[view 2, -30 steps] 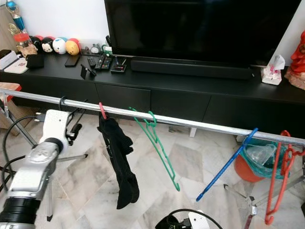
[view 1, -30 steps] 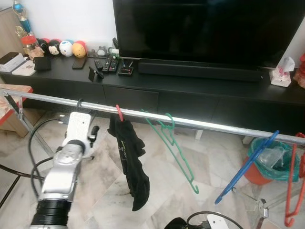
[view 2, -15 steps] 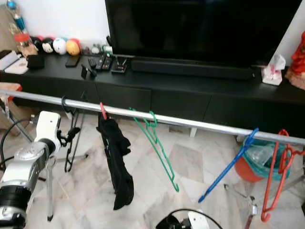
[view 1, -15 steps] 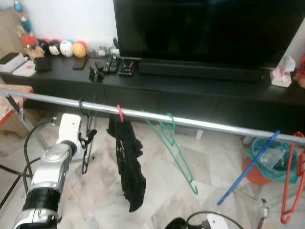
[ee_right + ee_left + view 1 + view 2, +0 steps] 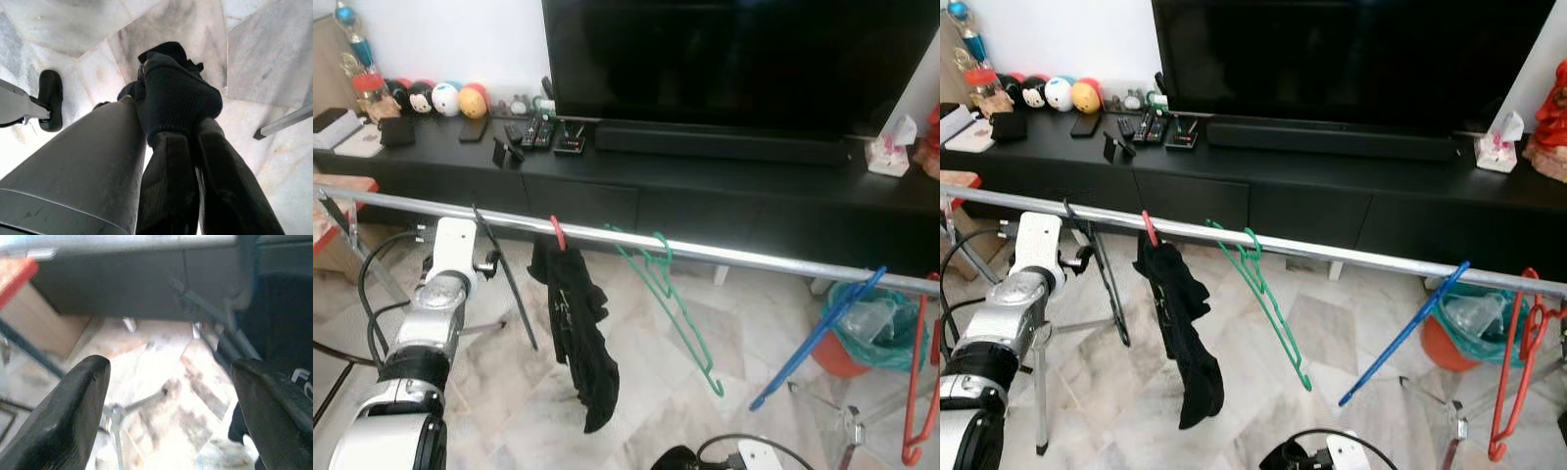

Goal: Hang hanger

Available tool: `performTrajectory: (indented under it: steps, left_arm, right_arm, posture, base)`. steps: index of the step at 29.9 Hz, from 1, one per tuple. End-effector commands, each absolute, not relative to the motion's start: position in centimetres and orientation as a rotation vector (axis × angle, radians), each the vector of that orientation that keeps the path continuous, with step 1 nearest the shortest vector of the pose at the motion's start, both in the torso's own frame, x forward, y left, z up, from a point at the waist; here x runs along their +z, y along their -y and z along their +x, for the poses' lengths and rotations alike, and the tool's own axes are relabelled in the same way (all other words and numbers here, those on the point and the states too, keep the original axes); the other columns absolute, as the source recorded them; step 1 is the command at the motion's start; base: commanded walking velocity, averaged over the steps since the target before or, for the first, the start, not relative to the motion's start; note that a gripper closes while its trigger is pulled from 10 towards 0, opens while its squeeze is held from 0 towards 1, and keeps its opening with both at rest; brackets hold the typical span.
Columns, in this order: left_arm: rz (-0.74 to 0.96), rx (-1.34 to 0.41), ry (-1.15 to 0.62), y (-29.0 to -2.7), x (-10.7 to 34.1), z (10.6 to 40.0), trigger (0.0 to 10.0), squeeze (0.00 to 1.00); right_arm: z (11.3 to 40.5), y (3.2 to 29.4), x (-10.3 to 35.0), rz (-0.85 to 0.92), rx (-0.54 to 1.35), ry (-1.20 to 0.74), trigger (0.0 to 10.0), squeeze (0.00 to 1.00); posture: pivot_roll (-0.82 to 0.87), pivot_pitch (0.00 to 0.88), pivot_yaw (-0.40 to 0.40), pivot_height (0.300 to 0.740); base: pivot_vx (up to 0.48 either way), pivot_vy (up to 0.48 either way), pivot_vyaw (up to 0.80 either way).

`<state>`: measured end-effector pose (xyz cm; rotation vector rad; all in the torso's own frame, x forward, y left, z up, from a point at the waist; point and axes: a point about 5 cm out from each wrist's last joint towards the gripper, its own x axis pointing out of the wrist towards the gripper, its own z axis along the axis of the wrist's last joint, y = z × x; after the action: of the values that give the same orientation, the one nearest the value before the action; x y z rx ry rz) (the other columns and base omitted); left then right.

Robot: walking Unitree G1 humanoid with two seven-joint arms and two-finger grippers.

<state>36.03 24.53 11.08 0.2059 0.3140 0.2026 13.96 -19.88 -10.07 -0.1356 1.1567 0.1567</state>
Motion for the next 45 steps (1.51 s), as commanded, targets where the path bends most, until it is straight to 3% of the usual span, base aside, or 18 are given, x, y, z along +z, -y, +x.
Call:
performTrajectory:
  steps: [1, 10, 30, 39, 45]
  left_arm:
    - [0.175, 0.211, -0.330, -24.0, 10.6, 36.2, 10.0, 0.00]
    - [0.111, 0.214, -0.297, -21.8, 10.9, 37.2, 10.0, 0.00]
    - [0.209, 0.241, -0.243, -22.5, 12.6, 37.8, 10.0, 0.00]
    - [0.060, 0.152, -0.253, -22.3, 11.4, 37.4, 10.0, 0.00]
    - [0.074, 0.180, -0.279, -22.3, 10.8, 37.2, 10.0, 0.00]
  right_arm:
    - [13.9, 20.1, -10.0, -0.134, 0.148, -1.151, 10.0, 0.00]
    - [13.4, 20.3, -10.2, -0.127, 0.140, -1.156, 10.0, 0.00]
    - [13.3, 20.1, -10.2, -0.121, 0.145, -1.159, 10.0, 0.00]
    - [13.0, 20.4, -10.3, -0.127, 0.148, -1.168, 10.0, 0.00]
    - [12.7, 20.7, -10.3, -0.133, 0.147, -1.172, 10.0, 0.00]
  posture:
    - [-0.09, 0.000, -0.020, 0.740]
    - [-0.11, 0.000, -0.017, 0.740]
    - [-0.11, 0.008, -0.011, 0.740]
    - [-0.13, 0.030, -0.019, 0.740]
    - [-0.15, 0.048, -0.022, 0.740]
  base:
    - [0.000, 0.000, 0.00]
    - [0.000, 0.000, 0.00]
    - [0.000, 0.000, 0.00]
    - [0.000, 0.000, 0.00]
    - [0.000, 0.000, 0.00]
